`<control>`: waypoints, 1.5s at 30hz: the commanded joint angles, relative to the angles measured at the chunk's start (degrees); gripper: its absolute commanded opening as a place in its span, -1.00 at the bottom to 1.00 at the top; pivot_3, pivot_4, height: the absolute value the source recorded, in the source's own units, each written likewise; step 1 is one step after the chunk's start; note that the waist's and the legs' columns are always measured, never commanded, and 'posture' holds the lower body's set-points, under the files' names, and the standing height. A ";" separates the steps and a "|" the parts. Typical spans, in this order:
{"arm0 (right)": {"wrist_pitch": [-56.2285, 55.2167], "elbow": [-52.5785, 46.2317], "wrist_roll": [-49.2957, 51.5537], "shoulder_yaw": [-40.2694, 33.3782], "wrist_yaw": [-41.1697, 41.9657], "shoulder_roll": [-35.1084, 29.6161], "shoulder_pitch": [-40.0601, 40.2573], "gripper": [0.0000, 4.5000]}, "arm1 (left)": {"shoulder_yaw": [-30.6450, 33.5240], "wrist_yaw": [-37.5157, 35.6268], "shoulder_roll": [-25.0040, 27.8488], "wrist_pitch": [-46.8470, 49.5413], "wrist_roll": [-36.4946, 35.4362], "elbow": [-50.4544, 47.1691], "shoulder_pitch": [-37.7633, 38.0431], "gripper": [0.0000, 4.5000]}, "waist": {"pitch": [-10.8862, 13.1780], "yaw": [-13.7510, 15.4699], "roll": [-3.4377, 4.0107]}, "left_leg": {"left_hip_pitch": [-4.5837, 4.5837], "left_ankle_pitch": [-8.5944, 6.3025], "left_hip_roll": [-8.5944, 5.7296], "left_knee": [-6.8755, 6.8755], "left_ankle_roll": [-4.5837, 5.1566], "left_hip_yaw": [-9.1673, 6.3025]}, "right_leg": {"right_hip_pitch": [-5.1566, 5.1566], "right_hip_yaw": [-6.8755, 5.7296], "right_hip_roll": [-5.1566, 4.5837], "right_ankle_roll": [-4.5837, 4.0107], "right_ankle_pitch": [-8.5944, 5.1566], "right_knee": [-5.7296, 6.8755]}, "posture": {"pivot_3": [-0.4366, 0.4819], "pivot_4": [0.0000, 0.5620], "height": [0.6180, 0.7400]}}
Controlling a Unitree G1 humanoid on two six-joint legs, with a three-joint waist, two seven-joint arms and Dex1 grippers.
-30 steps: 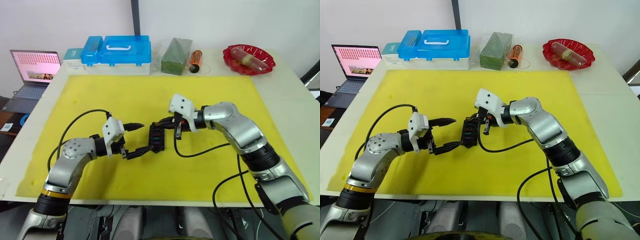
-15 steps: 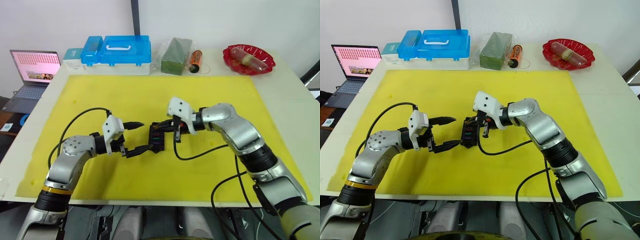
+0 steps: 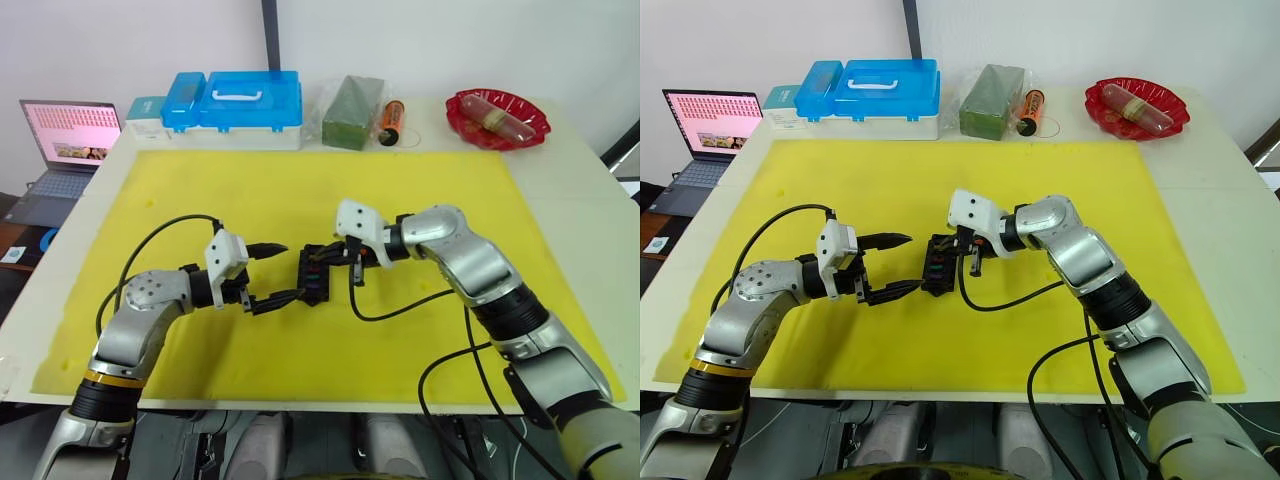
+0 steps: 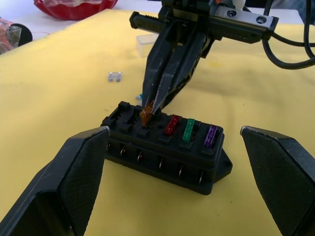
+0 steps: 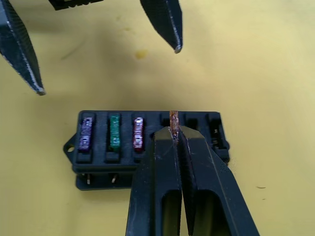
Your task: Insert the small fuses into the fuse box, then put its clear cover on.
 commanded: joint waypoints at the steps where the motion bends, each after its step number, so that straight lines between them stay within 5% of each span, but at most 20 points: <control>1: -1.29 -0.16 -0.45 -0.86 0.66 0.76 -1.59 -0.99 | 0.82 -0.22 0.46 -0.91 0.12 -0.59 -0.42 1.00 | 0.00 0.00 0.00 | 0.00 0.00 0.00 0.00 0.00 0.00 | 0.00 0.00 0.00 0.00 0.00 0.00 | -0.05 -0.47 1.00; 25: -5.57 5.68 -4.64 -0.33 2.20 2.22 -1.91 -0.99 | 0.68 -0.13 0.24 -1.56 0.92 -0.59 -0.22 1.00 | 0.00 -0.09 0.00 | 0.03 0.02 0.00 0.01 -0.04 -0.02 | 0.00 0.00 0.02 -0.02 0.01 0.05 | -0.05 -0.47 1.00; 31: -5.54 5.24 -4.33 -1.30 2.15 1.96 -1.97 -0.26 | 0.83 -0.40 0.33 -1.63 0.95 -0.35 -0.33 1.00 | 0.00 -0.05 0.00 | 0.03 0.03 0.00 0.00 -0.05 -0.01 | 0.01 0.00 0.02 -0.02 0.02 0.05 | -0.05 -0.47 1.00; 45: 1.27 -3.25 1.03 -5.84 1.93 1.39 0.14 -0.26 | 1.02 -0.87 0.12 -2.17 0.84 0.31 -1.22 1.00 | 0.00 0.00 0.00 | 0.03 0.03 0.00 0.00 -0.05 -0.14 | 0.00 0.00 0.02 -0.02 0.02 0.05 | -0.05 -0.47 1.00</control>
